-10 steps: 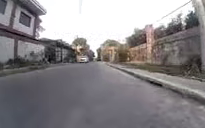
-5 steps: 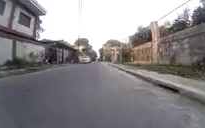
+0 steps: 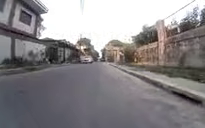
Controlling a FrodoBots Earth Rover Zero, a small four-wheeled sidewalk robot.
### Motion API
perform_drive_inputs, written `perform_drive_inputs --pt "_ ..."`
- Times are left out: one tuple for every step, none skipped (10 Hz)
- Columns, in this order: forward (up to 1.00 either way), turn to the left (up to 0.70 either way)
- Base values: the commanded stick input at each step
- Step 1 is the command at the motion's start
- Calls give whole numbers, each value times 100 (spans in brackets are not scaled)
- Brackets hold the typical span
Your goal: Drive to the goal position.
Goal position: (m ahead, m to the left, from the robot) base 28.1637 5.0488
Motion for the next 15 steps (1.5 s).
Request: perform_drive_inputs --pt "100 5" --pt "100 5" --pt "100 5" --pt "100 5" --pt "100 5" --pt "100 5" --pt "100 5" --pt "100 5" --pt "100 5" --pt "100 5" --pt "100 5" --pt "100 5" --pt "100 5" --pt "100 5" --pt "100 5"
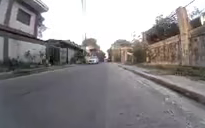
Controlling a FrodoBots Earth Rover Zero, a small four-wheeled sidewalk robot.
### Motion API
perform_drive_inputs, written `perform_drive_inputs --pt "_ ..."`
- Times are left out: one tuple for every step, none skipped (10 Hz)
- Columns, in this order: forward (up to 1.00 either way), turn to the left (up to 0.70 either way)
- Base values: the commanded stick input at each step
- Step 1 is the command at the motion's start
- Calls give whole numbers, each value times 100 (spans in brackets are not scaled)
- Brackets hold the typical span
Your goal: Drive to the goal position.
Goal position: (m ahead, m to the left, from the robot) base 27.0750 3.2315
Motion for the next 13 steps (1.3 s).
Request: perform_drive_inputs --pt "100 5" --pt "100 5" --pt "100 5" --pt "100 5" --pt "100 5" --pt "100 5" --pt "100 5" --pt "100 5" --pt "100 5" --pt "100 5" --pt "100 5" --pt "100 5" --pt "100 5"
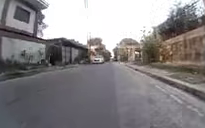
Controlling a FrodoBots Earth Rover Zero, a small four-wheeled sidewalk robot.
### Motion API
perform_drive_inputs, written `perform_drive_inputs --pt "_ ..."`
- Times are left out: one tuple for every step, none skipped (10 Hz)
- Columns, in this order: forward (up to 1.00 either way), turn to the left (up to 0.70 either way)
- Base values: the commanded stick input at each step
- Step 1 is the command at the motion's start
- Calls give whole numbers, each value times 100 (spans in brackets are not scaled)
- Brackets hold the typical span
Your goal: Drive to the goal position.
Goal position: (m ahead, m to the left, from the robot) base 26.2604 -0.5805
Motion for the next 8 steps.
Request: perform_drive_inputs --pt "100 5" --pt "100 5" --pt "100 5" --pt "100 5" --pt "100 5" --pt "100 5" --pt "100 5" --pt "100 5"
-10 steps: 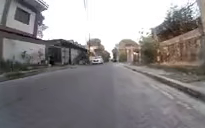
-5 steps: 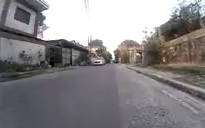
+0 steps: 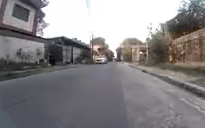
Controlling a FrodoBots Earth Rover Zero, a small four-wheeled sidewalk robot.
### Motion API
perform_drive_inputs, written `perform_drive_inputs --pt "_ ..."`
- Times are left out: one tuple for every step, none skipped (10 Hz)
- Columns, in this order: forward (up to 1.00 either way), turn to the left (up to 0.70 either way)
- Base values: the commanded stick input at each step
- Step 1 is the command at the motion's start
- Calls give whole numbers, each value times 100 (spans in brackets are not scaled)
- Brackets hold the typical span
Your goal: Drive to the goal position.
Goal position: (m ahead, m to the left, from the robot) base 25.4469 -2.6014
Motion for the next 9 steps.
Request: perform_drive_inputs --pt "100 5" --pt "100 5" --pt "100 5" --pt "100 5" --pt "100 5" --pt "100 5" --pt "100 5" --pt "100 5" --pt "100 5"
